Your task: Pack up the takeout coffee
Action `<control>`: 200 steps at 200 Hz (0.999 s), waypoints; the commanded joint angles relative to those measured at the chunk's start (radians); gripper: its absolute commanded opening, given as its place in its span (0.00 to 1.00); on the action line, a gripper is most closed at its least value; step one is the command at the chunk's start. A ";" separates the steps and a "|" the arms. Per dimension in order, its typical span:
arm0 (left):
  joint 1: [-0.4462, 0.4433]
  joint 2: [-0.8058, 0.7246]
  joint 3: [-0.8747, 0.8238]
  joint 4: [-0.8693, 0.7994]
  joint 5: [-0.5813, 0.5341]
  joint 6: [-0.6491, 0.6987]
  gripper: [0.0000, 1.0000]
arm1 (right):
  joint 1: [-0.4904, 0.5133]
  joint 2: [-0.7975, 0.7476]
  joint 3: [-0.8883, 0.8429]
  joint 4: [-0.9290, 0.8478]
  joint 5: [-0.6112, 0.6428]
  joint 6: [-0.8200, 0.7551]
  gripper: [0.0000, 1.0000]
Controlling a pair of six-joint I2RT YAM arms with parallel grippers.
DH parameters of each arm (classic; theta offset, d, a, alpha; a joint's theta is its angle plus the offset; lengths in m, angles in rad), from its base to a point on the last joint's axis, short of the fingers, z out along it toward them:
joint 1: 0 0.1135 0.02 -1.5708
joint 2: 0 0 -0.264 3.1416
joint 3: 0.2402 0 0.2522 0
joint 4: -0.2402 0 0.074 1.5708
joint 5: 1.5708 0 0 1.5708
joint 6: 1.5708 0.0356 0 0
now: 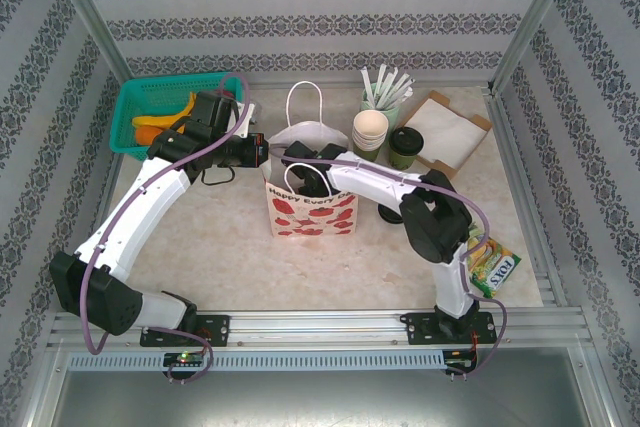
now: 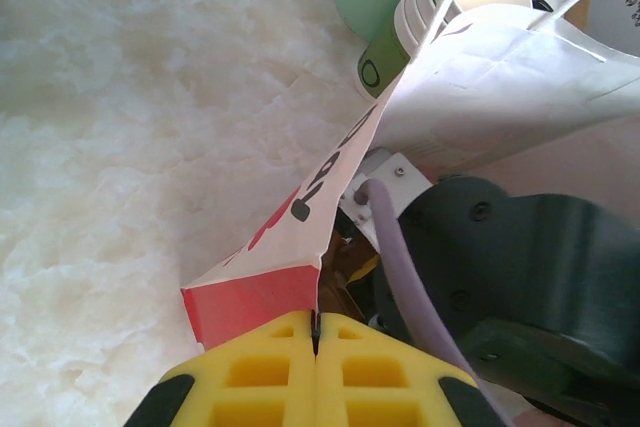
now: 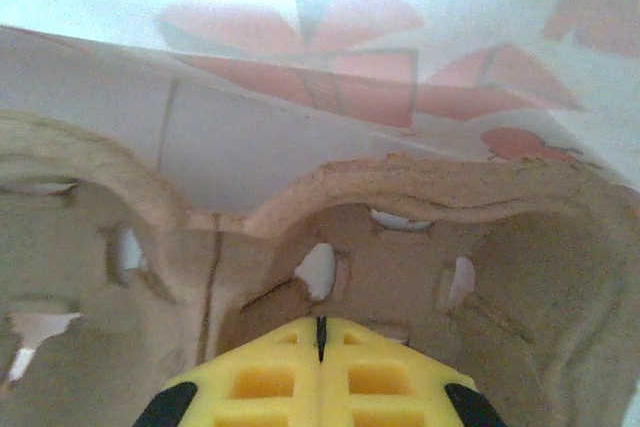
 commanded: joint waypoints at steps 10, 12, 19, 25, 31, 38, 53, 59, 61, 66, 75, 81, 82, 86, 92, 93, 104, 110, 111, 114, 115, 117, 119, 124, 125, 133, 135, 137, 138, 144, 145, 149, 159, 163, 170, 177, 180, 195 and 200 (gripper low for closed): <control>-0.008 -0.004 0.010 -0.010 0.002 0.009 0.00 | 0.012 0.048 -0.005 -0.016 -0.001 -0.009 0.06; -0.007 -0.003 0.010 -0.009 0.001 0.009 0.00 | 0.013 0.047 -0.006 -0.015 -0.004 -0.011 0.06; -0.007 -0.003 0.009 -0.008 0.002 0.009 0.00 | 0.014 0.043 -0.005 -0.013 -0.007 -0.014 0.07; -0.008 -0.003 0.008 -0.007 0.000 0.009 0.00 | 0.016 0.037 -0.005 -0.015 -0.010 -0.017 0.08; -0.007 -0.003 0.008 -0.005 0.000 0.008 0.00 | 0.017 0.028 -0.002 -0.015 -0.013 -0.020 0.09; -0.008 -0.002 0.008 -0.002 -0.001 0.008 0.00 | 0.018 0.016 0.000 -0.015 -0.012 -0.021 0.11; -0.008 -0.002 0.007 0.002 0.000 0.007 0.00 | 0.016 -0.012 0.010 -0.013 -0.010 -0.022 0.18; -0.009 -0.001 0.005 0.002 -0.002 0.008 0.00 | 0.017 -0.024 0.015 -0.010 -0.014 -0.025 0.21; -0.008 -0.001 0.005 0.004 -0.003 0.007 0.00 | 0.017 -0.026 0.016 -0.011 -0.014 -0.025 0.21; -0.008 0.000 0.005 0.003 -0.004 0.009 0.00 | 0.017 -0.034 0.023 -0.009 -0.017 -0.027 0.24; -0.008 0.001 0.005 0.003 -0.005 0.010 0.00 | 0.018 -0.050 0.033 -0.009 -0.023 -0.029 0.28; -0.009 0.002 0.006 0.000 -0.008 0.011 0.00 | 0.018 -0.062 0.036 -0.007 -0.024 -0.032 0.30; -0.008 0.001 0.006 0.000 -0.009 0.011 0.00 | 0.018 -0.064 0.036 -0.007 -0.024 -0.033 0.30; -0.008 0.003 0.006 -0.001 -0.011 0.011 0.00 | 0.018 -0.074 0.037 -0.007 -0.027 -0.033 0.32; -0.008 0.001 0.007 -0.003 -0.015 0.011 0.00 | 0.018 -0.088 0.037 -0.004 -0.027 -0.037 0.34; -0.008 0.000 0.007 -0.003 -0.015 0.011 0.00 | 0.018 -0.091 0.037 -0.004 -0.027 -0.037 0.34; -0.008 -0.002 0.005 -0.001 -0.022 0.012 0.00 | 0.018 -0.116 0.033 -0.001 -0.027 -0.041 0.37; -0.008 -0.002 0.005 -0.002 -0.024 0.012 0.00 | 0.018 -0.131 0.032 0.000 -0.029 -0.046 0.39; -0.008 -0.003 0.005 -0.002 -0.024 0.012 0.00 | 0.018 -0.131 0.032 0.000 -0.029 -0.046 0.39; -0.008 -0.002 0.005 -0.003 -0.025 0.012 0.00 | 0.018 -0.138 0.031 0.000 -0.030 -0.048 0.39; -0.007 -0.003 0.005 -0.003 -0.025 0.012 0.00 | 0.018 -0.142 0.030 0.000 -0.030 -0.050 0.40; -0.007 -0.003 0.005 -0.003 -0.025 0.012 0.00 | 0.018 -0.147 0.029 0.001 -0.030 -0.052 0.40; -0.007 -0.003 0.006 -0.002 -0.026 0.012 0.00 | 0.018 -0.151 0.029 0.001 -0.030 -0.051 0.41; -0.007 -0.004 0.007 -0.003 -0.026 0.014 0.00 | 0.018 -0.161 0.027 0.000 -0.030 -0.055 0.41; -0.007 -0.004 0.007 -0.003 -0.026 0.014 0.00 | 0.018 -0.163 0.026 0.000 -0.031 -0.055 0.42; -0.008 -0.005 0.006 -0.003 -0.027 0.015 0.00 | 0.016 -0.180 0.025 0.000 -0.032 -0.060 0.43; -0.007 -0.005 0.008 -0.003 -0.028 0.015 0.00 | 0.016 -0.184 0.024 0.001 -0.033 -0.061 0.43; -0.009 -0.005 0.008 -0.005 -0.028 0.016 0.00 | 0.016 -0.188 0.024 0.000 -0.033 -0.060 0.44; -0.009 -0.005 0.008 -0.005 -0.027 0.016 0.00 | 0.016 -0.190 0.024 0.001 -0.032 -0.061 0.44; -0.009 -0.004 0.009 -0.004 -0.028 0.018 0.00 | 0.016 -0.201 0.022 0.002 -0.030 -0.062 0.45; -0.008 -0.004 0.009 -0.005 -0.028 0.018 0.00 | 0.016 -0.203 0.022 0.003 -0.029 -0.062 0.45; -0.008 -0.005 0.010 -0.006 -0.027 0.020 0.00 | 0.016 -0.213 0.021 0.004 -0.027 -0.063 0.45; -0.009 -0.005 0.011 -0.006 -0.026 0.022 0.00 | 0.014 -0.234 0.019 0.011 -0.011 -0.063 0.47; -0.008 -0.006 0.011 -0.006 -0.026 0.023 0.00 | 0.014 -0.244 0.015 0.018 -0.005 -0.061 0.47; -0.008 -0.006 0.011 -0.006 -0.023 0.024 0.00 | 0.013 -0.263 0.010 0.036 -0.002 -0.054 0.48; -0.008 -0.007 0.010 -0.005 -0.020 0.026 0.00 | 0.010 -0.281 0.002 0.061 -0.011 -0.050 0.49; -0.009 -0.008 0.010 -0.004 -0.018 0.027 0.00 | 0.011 -0.291 -0.002 0.073 -0.015 -0.050 0.50; -0.008 -0.011 0.007 0.002 -0.011 0.032 0.00 | 0.011 -0.342 -0.028 0.144 -0.017 -0.044 0.54; -0.008 -0.013 0.007 0.003 -0.010 0.033 0.00 | 0.011 -0.359 -0.035 0.163 -0.011 -0.046 0.55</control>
